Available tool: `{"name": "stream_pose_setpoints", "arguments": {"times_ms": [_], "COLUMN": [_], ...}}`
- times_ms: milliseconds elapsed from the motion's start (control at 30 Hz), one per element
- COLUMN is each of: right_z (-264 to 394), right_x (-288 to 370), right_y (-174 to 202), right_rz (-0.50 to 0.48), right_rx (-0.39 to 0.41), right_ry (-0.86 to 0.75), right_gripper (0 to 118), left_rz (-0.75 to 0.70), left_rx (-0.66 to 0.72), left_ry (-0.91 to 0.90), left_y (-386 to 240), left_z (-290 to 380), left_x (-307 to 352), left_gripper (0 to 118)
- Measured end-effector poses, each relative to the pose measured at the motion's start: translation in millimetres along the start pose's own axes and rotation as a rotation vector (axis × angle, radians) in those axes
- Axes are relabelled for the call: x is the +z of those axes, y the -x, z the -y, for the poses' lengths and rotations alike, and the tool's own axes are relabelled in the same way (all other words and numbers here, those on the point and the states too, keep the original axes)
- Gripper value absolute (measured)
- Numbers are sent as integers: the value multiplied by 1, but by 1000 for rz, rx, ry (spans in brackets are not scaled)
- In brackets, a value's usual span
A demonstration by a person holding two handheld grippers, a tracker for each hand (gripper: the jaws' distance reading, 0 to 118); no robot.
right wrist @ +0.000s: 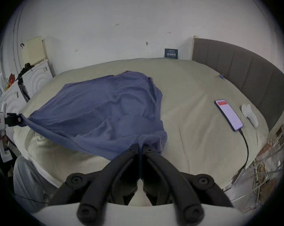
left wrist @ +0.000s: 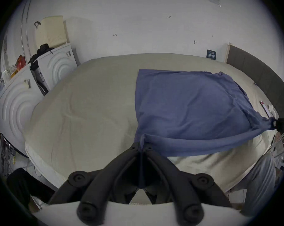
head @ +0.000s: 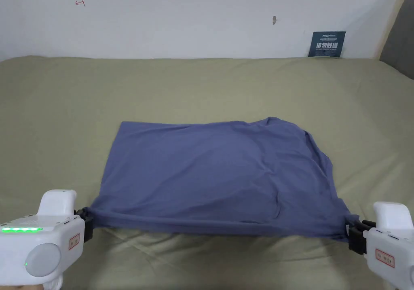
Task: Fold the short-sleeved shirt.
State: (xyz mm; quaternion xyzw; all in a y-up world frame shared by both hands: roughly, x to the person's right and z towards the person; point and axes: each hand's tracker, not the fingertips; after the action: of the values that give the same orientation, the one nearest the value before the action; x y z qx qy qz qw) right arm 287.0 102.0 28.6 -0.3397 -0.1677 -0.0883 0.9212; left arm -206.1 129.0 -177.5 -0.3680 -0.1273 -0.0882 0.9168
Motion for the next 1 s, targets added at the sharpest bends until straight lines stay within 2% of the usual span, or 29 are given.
{"name": "stream_pose_setpoints", "arguments": {"times_ms": [200, 233, 267, 300, 333, 367, 400, 500, 533, 567, 600, 633, 667, 700, 767, 933, 1000], "right_z": [3, 4, 4, 4, 2, 2, 2, -6, -5, -6, -6, -5, -6, -1, 6, 4, 5], "right_x": [-13, -14, -14, -14, -13, -12, -1, 2, 4, 4, 5, 5, 6, 6, 6, 14, 15], "right_y": [-1, -1, -1, -1, -1, -2, -2, -1, -8, -13, -15, -16, -11, -8, -12, -4, 0], "right_rz": [-12, -11, -6, 8, 13, 12, 21, 32, 45, 43, 41, 42, 45, 85, -1, 48, 45], "right_rx": [-30, -34, -34, -37, -45, -58, -78, -54, -53, -49, -48, -49, -42, -26, -52, -6, -16], "right_ry": [43, 48, 54, 60, 77, 85, -4, 7, 0, 1, -3, -17, -15, -21, 7, 14, 23], "right_gripper": [5, 17, 43, 83, 118, 112, 109, 110, 103, 85, 48, 32, 16, 0, 0, 0, 0], "left_rz": [18, 22, 30, 39, 50, 44, 33, 8, 9, 10, 13, 20, 20, 11, 17, 53, 63], "left_rx": [13, 22, 29, 30, 30, 28, 19, -2, -2, 0, 13, 16, 21, 25, 29, 76, 81], "left_ry": [58, 62, 71, 83, 93, 97, 78, 27, 26, 20, 9, 11, 15, 15, 56, 63, 80], "left_y": [3, 3, 4, 6, 8, 6, 6, 8, 9, 10, 11, 10, 10, 11, 16, 26, 31], "left_z": [9, 10, 10, 9, 9, 10, 11, 6, 4, 3, 2, 3, 4, 7, 11, 17, 20], "left_x": [-17, -17, -18, -18, -19, -14, -6, 4, 6, 8, 10, 11, 11, 9, 7, 12, 7], "left_gripper": [2, 10, 31, 68, 114, 118, 116, 113, 105, 89, 56, 22, 5, 0, 0, 0, 0]}}
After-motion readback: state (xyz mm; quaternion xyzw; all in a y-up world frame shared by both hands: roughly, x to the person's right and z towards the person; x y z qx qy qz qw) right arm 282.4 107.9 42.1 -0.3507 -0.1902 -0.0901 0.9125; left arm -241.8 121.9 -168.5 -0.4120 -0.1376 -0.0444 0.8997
